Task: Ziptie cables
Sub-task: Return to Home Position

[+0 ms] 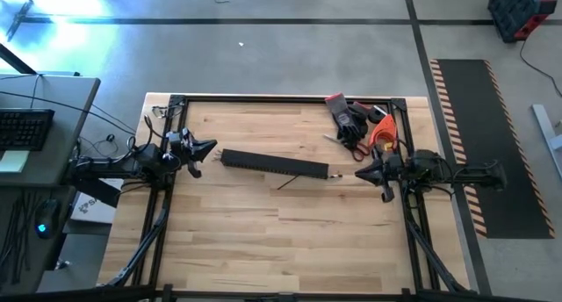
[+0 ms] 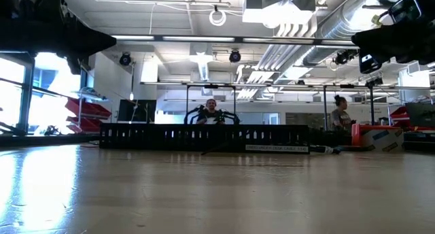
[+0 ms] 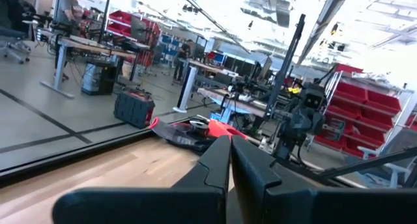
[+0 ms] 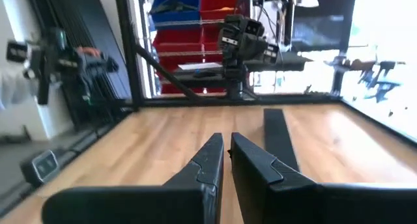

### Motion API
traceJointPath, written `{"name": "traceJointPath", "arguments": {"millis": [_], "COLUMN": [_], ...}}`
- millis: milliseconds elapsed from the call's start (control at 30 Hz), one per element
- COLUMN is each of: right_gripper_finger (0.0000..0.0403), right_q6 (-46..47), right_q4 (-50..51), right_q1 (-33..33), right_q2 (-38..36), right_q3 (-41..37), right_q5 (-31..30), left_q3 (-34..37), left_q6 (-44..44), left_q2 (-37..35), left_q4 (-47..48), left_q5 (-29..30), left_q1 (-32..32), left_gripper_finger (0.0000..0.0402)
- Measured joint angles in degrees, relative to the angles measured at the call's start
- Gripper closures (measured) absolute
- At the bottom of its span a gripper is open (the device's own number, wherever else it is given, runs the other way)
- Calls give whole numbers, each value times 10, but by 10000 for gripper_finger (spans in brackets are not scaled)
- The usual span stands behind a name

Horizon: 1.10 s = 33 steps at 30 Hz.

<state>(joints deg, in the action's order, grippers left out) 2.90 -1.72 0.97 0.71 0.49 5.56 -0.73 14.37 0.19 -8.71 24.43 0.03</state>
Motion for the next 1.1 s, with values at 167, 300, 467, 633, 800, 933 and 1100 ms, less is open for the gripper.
{"name": "traceJointPath", "arguments": {"millis": [167,300,467,633,800,933,1100], "right_gripper_finger": [387,387,387,387,387,387,387], "right_q6": [-31,-29,-29,-29,-29,-29,-29], "right_q4": [0,0,0,0,0,0,1], "right_q1": [0,0,0,0,0,0,0], "right_q2": [0,0,0,0,0,0,0], "right_q3": [0,0,0,0,0,0,0], "right_q5": [0,0,1,1,2,3,3], "left_q3": [0,0,0,0,0,0,0], "left_q6": [0,0,0,-2,-99,-155,-184], "left_q2": [0,0,0,0,0,0,0], "left_q4": [0,0,-1,2,54,58,66], "left_q5": [0,0,0,0,-14,-58,-124], "left_q1": [0,0,0,0,4,-10,-22], "left_gripper_finger": [401,401,402,401,402,402,402]}}
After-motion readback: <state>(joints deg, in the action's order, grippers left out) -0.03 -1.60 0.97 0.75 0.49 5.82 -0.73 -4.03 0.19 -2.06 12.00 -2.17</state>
